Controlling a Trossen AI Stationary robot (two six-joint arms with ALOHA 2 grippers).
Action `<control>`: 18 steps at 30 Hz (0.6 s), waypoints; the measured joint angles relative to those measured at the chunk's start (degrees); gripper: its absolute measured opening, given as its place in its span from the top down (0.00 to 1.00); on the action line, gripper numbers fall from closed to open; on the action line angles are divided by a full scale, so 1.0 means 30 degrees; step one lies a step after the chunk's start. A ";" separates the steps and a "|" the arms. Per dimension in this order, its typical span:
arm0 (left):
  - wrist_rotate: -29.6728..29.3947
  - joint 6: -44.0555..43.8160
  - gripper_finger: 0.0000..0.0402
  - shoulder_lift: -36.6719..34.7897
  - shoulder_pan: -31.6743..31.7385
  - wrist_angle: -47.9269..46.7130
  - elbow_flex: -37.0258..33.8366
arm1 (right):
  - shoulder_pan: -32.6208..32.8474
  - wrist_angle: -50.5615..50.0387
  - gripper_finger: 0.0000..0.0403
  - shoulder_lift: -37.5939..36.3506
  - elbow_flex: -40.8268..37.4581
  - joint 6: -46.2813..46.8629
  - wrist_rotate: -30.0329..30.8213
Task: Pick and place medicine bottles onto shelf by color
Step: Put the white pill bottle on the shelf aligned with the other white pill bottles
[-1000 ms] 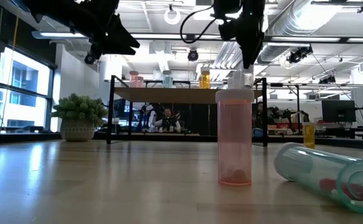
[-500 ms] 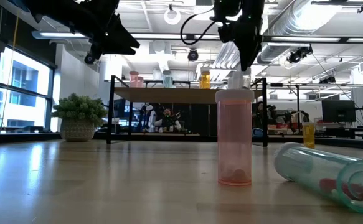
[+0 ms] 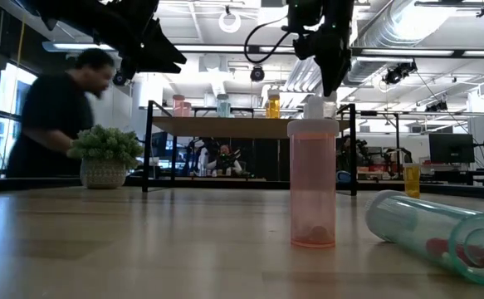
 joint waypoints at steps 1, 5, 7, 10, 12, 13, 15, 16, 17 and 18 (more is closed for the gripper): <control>0.0000 0.0007 0.58 0.0000 0.0000 0.0000 0.0000 | 0.0000 -0.0079 0.70 0.0000 -0.0003 -0.0006 -0.0140; -0.0004 0.0000 0.58 0.0000 0.0000 0.0000 0.0000 | 0.0173 -0.0097 0.70 0.0000 -0.0002 -0.0006 -0.0597; -0.0007 0.0000 0.58 0.0000 0.0000 0.0000 0.0000 | 0.0285 -0.0102 0.70 0.0000 -0.0002 -0.0006 -0.0544; -0.0015 0.0001 0.58 0.0000 0.0000 0.0000 0.0000 | 0.0306 -0.0264 0.70 0.0000 0.0001 -0.0006 -0.0547; -0.0035 0.0001 0.58 0.0000 0.0000 0.0000 0.0000 | 0.0291 -0.0527 0.70 -0.0007 0.0001 -0.0006 -0.0546; -0.0036 0.0000 0.58 0.0000 0.0000 0.0000 0.0000 | 0.0291 -0.0612 0.70 -0.0015 -0.0006 0.0001 -0.0546; -0.0079 0.0000 0.58 0.0000 0.0000 0.0000 0.0000 | 0.0291 -0.0924 0.70 0.0003 0.0228 0.0088 -0.0546; -0.0109 0.0000 0.58 0.0000 0.0000 0.0000 0.0000 | 0.0296 -0.1085 0.70 0.0074 0.0515 0.0168 -0.0546; -0.0118 0.0002 0.58 0.0000 0.0000 0.0007 0.0000 | 0.0299 -0.1145 0.70 0.0127 0.0861 0.0187 -0.0546; -0.0133 0.0000 0.58 0.0000 0.0000 0.0007 0.0000 | 0.0291 -0.1179 0.70 0.0146 0.1157 0.0172 -0.0543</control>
